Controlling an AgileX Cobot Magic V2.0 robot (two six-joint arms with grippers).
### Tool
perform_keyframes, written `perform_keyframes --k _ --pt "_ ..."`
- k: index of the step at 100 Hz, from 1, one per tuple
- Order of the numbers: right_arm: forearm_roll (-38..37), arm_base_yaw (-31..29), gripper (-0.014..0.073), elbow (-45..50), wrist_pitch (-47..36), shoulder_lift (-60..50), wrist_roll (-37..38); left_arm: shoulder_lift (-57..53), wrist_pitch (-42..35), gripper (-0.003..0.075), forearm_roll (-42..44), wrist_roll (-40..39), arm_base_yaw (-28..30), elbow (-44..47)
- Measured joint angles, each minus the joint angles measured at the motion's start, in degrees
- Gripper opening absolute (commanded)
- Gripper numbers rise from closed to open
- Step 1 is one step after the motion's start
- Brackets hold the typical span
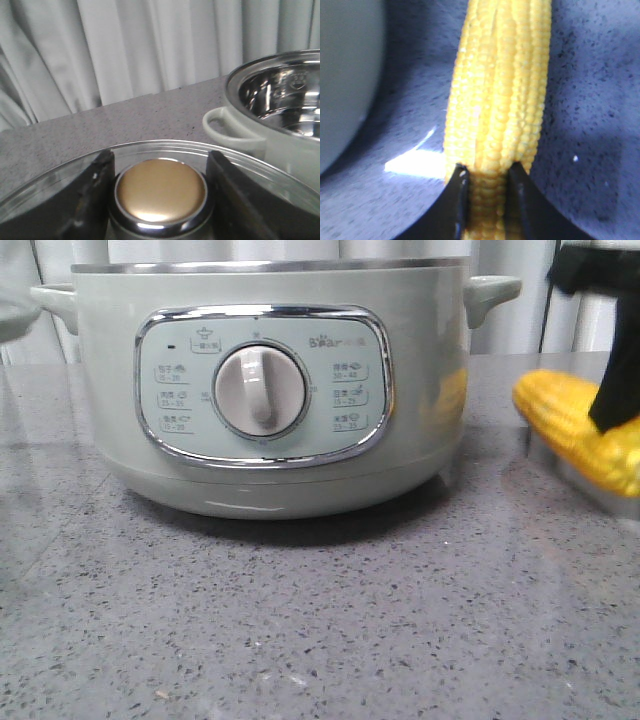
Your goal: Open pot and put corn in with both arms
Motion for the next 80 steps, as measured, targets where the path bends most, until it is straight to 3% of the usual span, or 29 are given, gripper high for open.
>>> perform_keyframes --k 28,51,80 --pt "-0.3 0.0 -0.0069 -1.1 1.6 -13.9 0.0 0.1 -11.9 -0.0020 -8.7 0.0 6.7 10.1" --pt "-0.4 1.1 -0.0069 -11.2 9.4 -16.8 0.0 7.4 -22.0 -0.0020 -10.1 0.0 6.1 14.7" --pt "1.7 10.0 -0.0069 -19.5 10.1 -14.8 -1.7 22.4 -37.0 -0.0020 -10.1 -0.1 0.9 14.7"
